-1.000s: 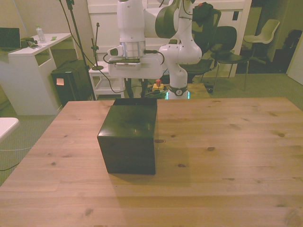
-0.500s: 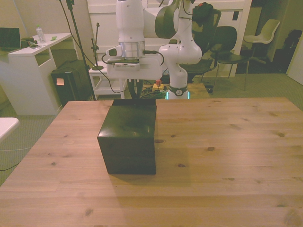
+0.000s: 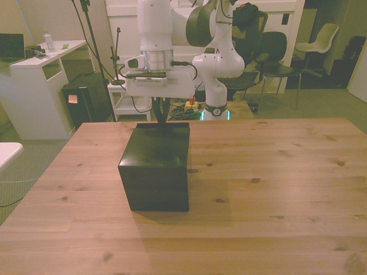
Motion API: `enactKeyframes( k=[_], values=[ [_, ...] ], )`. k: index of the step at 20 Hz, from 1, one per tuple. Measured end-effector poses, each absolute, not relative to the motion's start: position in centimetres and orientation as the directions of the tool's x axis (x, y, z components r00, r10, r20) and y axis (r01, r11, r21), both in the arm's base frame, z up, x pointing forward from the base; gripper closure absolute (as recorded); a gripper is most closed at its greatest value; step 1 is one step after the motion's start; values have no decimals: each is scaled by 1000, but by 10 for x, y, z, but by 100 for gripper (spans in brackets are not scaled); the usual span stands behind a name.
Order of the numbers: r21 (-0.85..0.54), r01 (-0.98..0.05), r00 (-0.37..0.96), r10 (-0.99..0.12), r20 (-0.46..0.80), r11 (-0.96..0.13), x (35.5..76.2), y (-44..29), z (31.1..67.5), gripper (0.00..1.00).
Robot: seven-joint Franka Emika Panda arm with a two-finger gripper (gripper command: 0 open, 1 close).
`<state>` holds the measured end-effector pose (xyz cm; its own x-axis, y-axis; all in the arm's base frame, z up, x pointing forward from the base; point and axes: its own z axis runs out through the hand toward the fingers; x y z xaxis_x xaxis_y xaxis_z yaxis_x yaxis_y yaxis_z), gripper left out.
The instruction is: Close the top drawer
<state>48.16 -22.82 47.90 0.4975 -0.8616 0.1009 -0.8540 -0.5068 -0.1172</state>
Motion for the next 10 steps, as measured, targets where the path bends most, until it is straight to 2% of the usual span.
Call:
enactKeyframes(
  k=[10],
  values=[
    [-106,-854,499,-860,104,-509,500,-240,482,100]
  ],
)
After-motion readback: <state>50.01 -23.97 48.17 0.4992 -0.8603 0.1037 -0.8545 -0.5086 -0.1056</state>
